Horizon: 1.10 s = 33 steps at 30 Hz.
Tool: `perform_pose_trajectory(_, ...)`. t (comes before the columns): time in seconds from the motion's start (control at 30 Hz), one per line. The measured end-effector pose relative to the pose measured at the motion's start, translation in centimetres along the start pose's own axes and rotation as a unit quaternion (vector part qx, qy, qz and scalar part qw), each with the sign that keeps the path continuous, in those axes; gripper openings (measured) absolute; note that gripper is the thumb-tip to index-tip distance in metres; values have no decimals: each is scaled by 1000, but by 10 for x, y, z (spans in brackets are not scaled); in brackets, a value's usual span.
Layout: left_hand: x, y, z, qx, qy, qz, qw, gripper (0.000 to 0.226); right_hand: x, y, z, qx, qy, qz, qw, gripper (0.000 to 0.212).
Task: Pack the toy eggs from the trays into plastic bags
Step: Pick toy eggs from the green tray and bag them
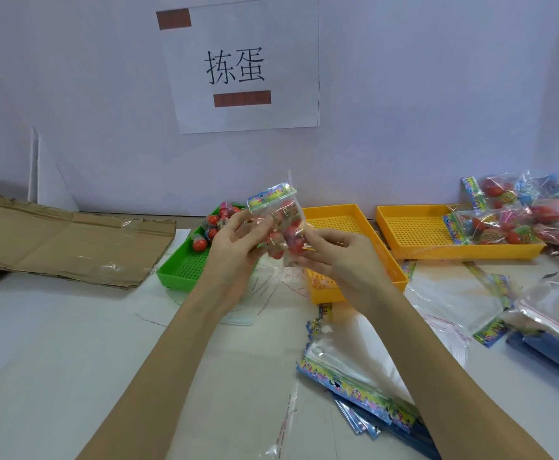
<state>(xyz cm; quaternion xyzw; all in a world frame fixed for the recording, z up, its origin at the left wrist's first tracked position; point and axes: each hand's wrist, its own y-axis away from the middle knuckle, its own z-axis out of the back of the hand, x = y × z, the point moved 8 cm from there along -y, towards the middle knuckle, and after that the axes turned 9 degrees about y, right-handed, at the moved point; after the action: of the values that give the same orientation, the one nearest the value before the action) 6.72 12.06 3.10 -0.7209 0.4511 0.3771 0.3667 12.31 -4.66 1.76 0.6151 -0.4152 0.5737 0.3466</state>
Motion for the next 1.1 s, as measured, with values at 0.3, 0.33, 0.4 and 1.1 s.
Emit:
perform_pose_trajectory(0.3, 3, -4, 27, -116, 64, 9, 991, 12, 20, -2, 16, -88, 153, 81, 981, 12)
perform_pose_trajectory(0.33, 1, -4, 26, -112, 45, 10, 993, 11, 21, -1, 14, -76, 168, 87, 979, 12)
perform_pose_trajectory(0.4, -3, -4, 24, -86, -39, 12, 995, 36, 24, 0, 11, -47, 207, 95, 973, 14)
perform_pose_trajectory(1.1, -18, 8, 24, -162, -119, -157, 967, 37, -5, 5, -16, 168, 68, -71, 981, 44)
